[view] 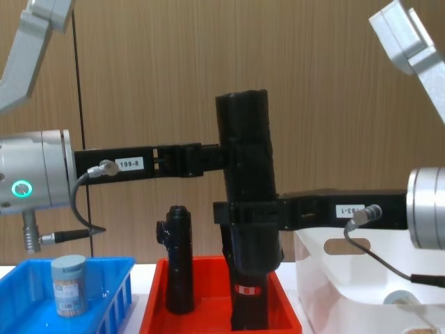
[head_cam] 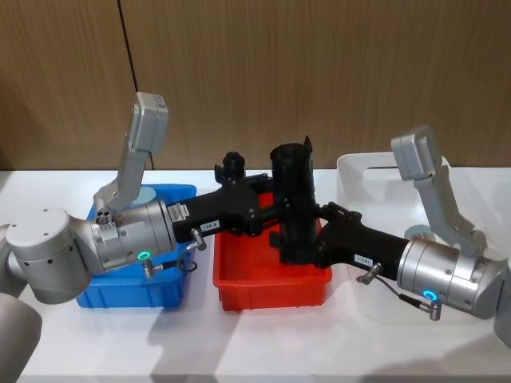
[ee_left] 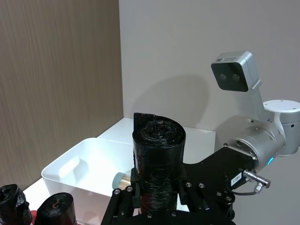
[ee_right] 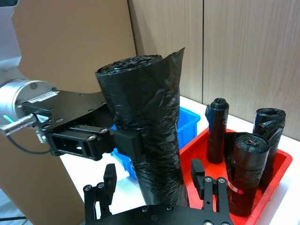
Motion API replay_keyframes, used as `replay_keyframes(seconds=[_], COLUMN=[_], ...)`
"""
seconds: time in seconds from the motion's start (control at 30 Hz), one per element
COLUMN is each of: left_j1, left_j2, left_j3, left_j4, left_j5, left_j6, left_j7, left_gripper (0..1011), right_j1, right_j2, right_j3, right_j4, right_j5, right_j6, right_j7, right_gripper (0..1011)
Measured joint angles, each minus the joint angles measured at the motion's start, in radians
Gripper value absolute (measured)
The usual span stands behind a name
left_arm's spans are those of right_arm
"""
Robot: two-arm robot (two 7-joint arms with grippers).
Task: Pick the cotton swabs from the blue box and place them into the white box.
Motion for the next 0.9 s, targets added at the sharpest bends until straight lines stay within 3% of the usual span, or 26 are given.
replay_keyframes(seconds=[0.17,0.37,0.43,0.63,0.9], left_j1=[0.0,0.0,0.0,0.0,0.0], left_j2=[0.0,0.0,0.0,0.0,0.0], left_j3=[0.0,0.0,0.0,0.0,0.0], left_j4=[0.0,0.0,0.0,0.0,0.0], left_j5=[0.0,0.0,0.0,0.0,0.0], left_j6=[0.0,0.0,0.0,0.0,0.0], left_j7=[0.0,0.0,0.0,0.0,0.001], left_gripper=[450,450,450,450,450], right_j1=[0.014,0.023,0.026,0.032,0.035], right_j2=[-0.007,-0.011,-0.012,-0.012,-0.01], right_j3=[-0.003,-0.004,-0.005,-0.007,-0.008], right_j4=[0.02,0.034,0.038,0.044,0.047], right_j5=[-0.007,-0.01,-0.01,-0.011,-0.011], right_j6=[-0.011,-0.019,-0.021,-0.025,-0.026], right_j7=[-0.007,-0.009,-0.008,-0.005,-0.003], right_gripper=[929,762,662,521,472])
